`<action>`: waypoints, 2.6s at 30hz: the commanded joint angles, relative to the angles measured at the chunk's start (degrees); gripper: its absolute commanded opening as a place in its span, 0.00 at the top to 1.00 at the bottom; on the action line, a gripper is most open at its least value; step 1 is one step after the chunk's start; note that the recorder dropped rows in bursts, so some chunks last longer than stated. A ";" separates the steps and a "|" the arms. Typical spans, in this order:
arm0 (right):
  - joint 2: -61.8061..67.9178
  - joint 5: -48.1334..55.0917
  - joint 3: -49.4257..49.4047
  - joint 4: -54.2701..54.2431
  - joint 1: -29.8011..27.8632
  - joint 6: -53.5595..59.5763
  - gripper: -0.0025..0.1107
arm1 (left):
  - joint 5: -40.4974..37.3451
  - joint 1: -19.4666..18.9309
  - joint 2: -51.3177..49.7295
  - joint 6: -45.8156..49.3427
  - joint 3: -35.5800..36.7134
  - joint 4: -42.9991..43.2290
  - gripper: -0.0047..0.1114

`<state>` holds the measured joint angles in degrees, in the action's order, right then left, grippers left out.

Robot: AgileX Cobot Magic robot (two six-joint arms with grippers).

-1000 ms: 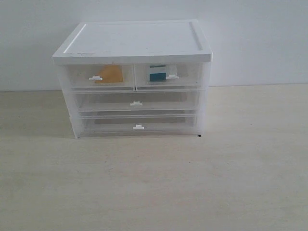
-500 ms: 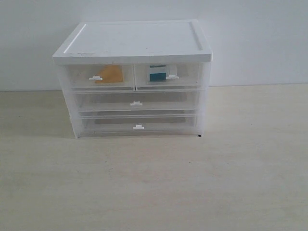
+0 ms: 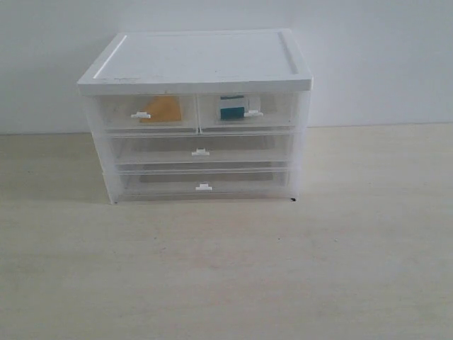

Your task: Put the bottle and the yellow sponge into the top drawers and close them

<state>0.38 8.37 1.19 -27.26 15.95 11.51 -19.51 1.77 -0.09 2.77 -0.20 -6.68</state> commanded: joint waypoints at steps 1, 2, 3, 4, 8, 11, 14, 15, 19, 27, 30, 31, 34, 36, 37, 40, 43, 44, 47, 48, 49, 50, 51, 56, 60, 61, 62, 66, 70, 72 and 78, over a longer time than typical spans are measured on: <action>-0.38 1.05 -1.19 2.18 -0.07 0.65 0.98 | 0.13 -0.17 0.09 0.29 0.20 0.24 0.93; -0.38 1.05 -1.19 2.18 -0.07 1.06 0.98 | 0.13 -0.17 0.09 0.29 0.20 0.24 0.93; -0.38 0.65 -1.19 3.54 -0.07 1.31 0.98 | 0.13 -0.17 0.09 0.29 0.20 0.24 0.93; -0.38 0.40 -1.19 4.22 -0.07 1.31 0.98 | 0.13 -0.17 0.09 0.29 0.20 0.24 0.93; -0.38 2.86 -1.19 4.07 -0.07 -0.26 0.98 | 0.13 -0.17 0.09 0.29 0.20 0.24 0.93; -0.38 3.92 -1.19 4.07 -0.07 -0.26 0.98 | 0.13 -0.17 0.09 0.29 0.20 0.24 0.93; -0.38 4.15 -1.19 7.12 -0.07 -0.67 0.98 | 0.13 -0.17 0.09 0.29 0.20 0.24 0.93; -0.38 4.60 -1.19 10.23 -0.07 -3.28 0.98 | 0.13 -0.17 0.09 0.29 0.20 0.24 0.93; -0.38 8.47 -1.19 31.06 -0.07 -21.26 0.98 | 0.13 -0.17 0.09 0.29 0.20 0.24 0.93; -0.38 11.21 -1.19 38.07 -0.07 -26.17 0.98 | 0.13 -0.17 0.09 0.29 0.20 0.24 0.93; -0.38 11.21 -1.19 38.07 -0.07 -26.86 0.98 | 0.13 -0.17 0.09 0.29 0.20 0.24 0.93; -0.38 11.21 -1.19 38.07 -0.07 -26.86 0.98 | 0.13 -0.17 0.09 0.29 0.20 0.24 0.93; -0.38 11.21 -1.19 38.07 -0.07 -26.86 0.98 | 0.13 -0.17 0.09 0.29 0.20 0.24 0.93; -0.38 11.21 -1.19 38.07 -0.07 -26.86 0.98 | 0.13 -0.17 0.09 0.29 0.20 0.24 0.93; -0.38 11.21 -1.19 38.07 -0.07 -26.86 0.98 | 0.13 -0.17 0.09 0.29 0.20 0.24 0.93; -0.38 11.21 -1.19 38.07 -0.07 -26.86 0.98 | 0.13 -0.17 0.09 0.29 0.20 0.24 0.93; -0.38 11.21 -1.19 38.07 -0.07 -26.86 0.98 | 0.13 -0.17 0.09 0.29 0.20 0.24 0.93; -0.38 11.21 -1.19 38.07 -0.07 -26.86 0.98 | 0.13 -0.17 0.09 0.29 0.20 0.24 0.93; -0.38 11.21 -1.19 38.07 -0.07 -26.86 0.98 | 0.13 -0.17 0.09 0.29 0.20 0.24 0.93; -0.38 11.21 -1.19 38.07 -0.07 -26.86 0.98 | 0.13 -0.17 0.09 0.29 0.20 0.24 0.93; -0.38 11.21 -1.19 38.07 -0.07 -26.86 0.98 | 0.13 -0.17 0.09 0.29 0.20 0.24 0.93; -0.38 11.21 -1.19 38.07 -0.07 -26.86 0.98 | 0.13 -0.17 0.09 0.29 0.20 0.24 0.93; -0.38 11.21 -1.19 38.07 -0.07 -26.86 0.98 | 0.13 -0.17 0.09 0.29 0.20 0.24 0.93; -0.38 11.21 -1.19 38.07 -0.07 -26.86 0.98 | 0.13 -0.17 0.09 0.29 0.20 0.24 0.93; -0.38 11.21 -1.19 38.07 -0.07 -26.86 0.98 | 0.13 -0.17 0.09 0.29 0.20 0.24 0.93; -0.38 11.21 -1.19 38.07 -0.07 -26.86 0.98 | 0.13 -0.17 0.09 0.29 0.20 0.24 0.93; -0.38 11.21 -1.19 38.07 -0.07 -26.86 0.98 | 0.13 -0.17 0.09 0.29 0.20 0.24 0.93; -0.38 11.21 -1.19 38.07 -0.07 -26.86 0.98 | 0.13 -0.17 0.09 0.29 0.20 0.24 0.93; -0.38 11.21 -1.19 38.07 -0.07 -26.86 0.98 | 0.13 -0.17 0.09 0.29 0.20 0.24 0.93; -0.38 11.21 -1.19 38.07 -0.07 -26.86 0.98 | 0.13 -0.17 0.09 0.29 0.20 0.24 0.93; -0.38 11.21 -1.19 38.07 -0.07 -26.86 0.98 | 0.13 -0.17 0.09 0.29 0.20 0.24 0.93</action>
<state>0.25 19.59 -0.05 10.15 15.95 -15.42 -19.51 1.77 -0.09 2.87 -0.20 -6.57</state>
